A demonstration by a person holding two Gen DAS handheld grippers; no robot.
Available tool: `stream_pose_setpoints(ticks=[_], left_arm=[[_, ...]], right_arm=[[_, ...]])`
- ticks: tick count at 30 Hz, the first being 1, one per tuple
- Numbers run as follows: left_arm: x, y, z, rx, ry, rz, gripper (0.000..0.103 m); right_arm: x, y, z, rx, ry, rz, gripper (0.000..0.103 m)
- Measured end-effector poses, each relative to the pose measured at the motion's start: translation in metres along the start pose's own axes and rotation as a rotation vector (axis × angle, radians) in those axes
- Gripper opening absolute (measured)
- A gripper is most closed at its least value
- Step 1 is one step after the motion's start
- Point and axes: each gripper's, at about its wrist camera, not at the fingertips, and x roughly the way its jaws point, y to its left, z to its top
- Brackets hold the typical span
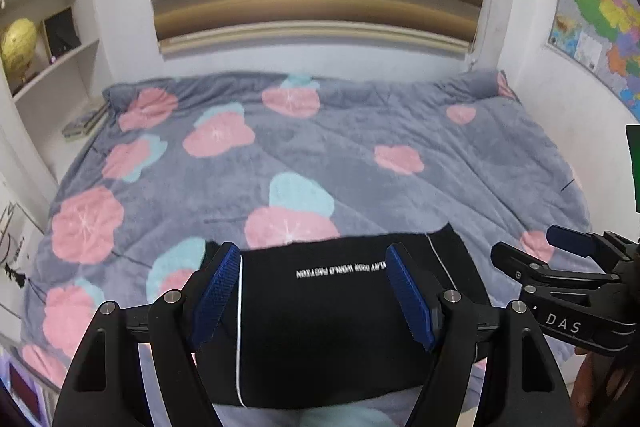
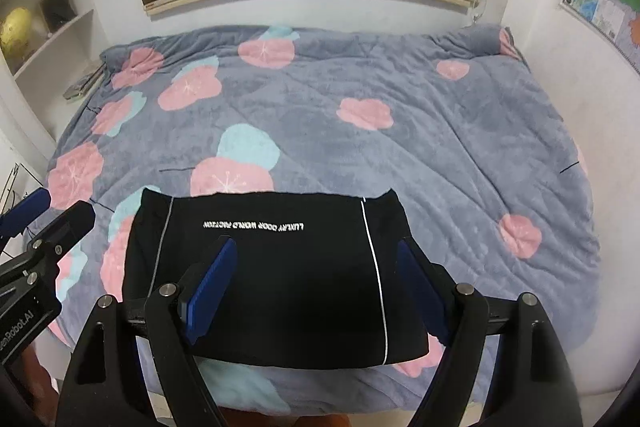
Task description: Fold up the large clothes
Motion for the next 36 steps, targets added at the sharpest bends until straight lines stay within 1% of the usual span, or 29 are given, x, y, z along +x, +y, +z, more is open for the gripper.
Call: stream_pose_setpoints(ticks=[4,12,17,20,27,36], left_arm=[[0.012,-0.008,-0.007,-0.032,0.055,-0.005,0.076],[0.024,-0.022,-0.014,-0.041,0.104,0.006,0.076],[0.025,-0.024,-0.015,-0.039,0.109,0.009,0.076],[0.024,-0.022,-0.017,-0.06,0.115,-0.003,0.076],[0.021,-0.016,-0.02,-0.079,0.107,0.027,0.076],[0.026,-0.014,-0.022,-0.07,0.126,0.031,0.076]], right_arm=[[0.013,-0.013,-0.007,0.02,0.039,0.013,0.083],[0.019,-0.03,-0.009,0.025,0.058,0.017,0.083],[0.019,-0.031,-0.01,0.016,0.056,0.023,0.083],[0.02,-0.03,-0.011,0.005,0.057,0.029,0.083],[0.022,-0.025,-0.014,-0.014,0.066,0.035,0.083],[0.024,-0.025,-0.015,-0.009,0.078,0.039,0.083]])
